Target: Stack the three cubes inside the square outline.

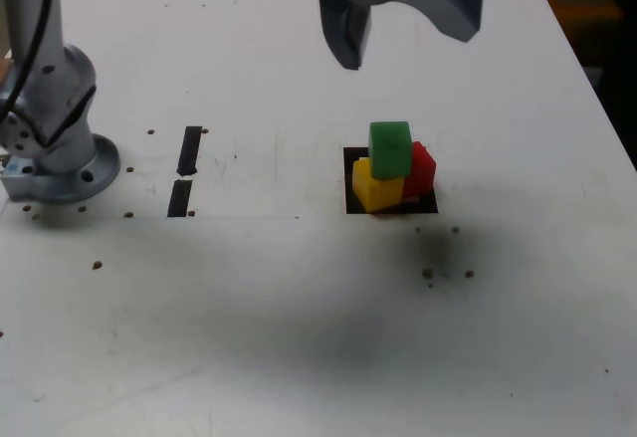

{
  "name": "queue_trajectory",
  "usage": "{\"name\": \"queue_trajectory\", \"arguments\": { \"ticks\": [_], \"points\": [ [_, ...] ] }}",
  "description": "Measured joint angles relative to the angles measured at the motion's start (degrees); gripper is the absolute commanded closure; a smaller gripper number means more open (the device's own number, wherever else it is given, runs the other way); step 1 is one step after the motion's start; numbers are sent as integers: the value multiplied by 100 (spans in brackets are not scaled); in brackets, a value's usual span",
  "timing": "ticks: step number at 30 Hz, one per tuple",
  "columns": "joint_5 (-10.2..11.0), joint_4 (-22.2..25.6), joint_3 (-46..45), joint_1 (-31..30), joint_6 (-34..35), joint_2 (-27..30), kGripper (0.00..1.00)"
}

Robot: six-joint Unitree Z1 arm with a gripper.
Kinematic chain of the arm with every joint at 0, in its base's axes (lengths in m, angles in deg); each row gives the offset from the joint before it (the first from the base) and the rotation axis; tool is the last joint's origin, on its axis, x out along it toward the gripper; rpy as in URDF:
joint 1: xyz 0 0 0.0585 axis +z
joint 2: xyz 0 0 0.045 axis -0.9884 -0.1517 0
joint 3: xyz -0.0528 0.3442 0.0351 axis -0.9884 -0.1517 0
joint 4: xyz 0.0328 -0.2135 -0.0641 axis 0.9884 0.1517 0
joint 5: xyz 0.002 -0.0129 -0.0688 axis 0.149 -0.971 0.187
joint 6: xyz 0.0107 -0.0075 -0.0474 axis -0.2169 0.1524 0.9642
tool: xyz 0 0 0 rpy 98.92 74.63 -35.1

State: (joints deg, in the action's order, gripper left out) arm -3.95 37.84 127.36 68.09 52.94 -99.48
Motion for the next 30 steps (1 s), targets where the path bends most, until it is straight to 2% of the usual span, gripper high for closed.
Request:
{"name": "queue_trajectory", "arguments": {
  "ticks": [13, 16, 18, 21, 25, 30],
  "points": [
    [-382, -469, -532, 345, -254, -681, 8],
    [-397, -581, -533, 349, -275, -806, 14],
    [-380, -591, -544, 358, -275, -832, 26],
    [-328, -626, -545, 366, -275, -842, 37],
    [-332, -657, -545, 367, -256, -933, 40],
    [-471, -763, -570, 367, -251, -1133, 40]
  ]
}}
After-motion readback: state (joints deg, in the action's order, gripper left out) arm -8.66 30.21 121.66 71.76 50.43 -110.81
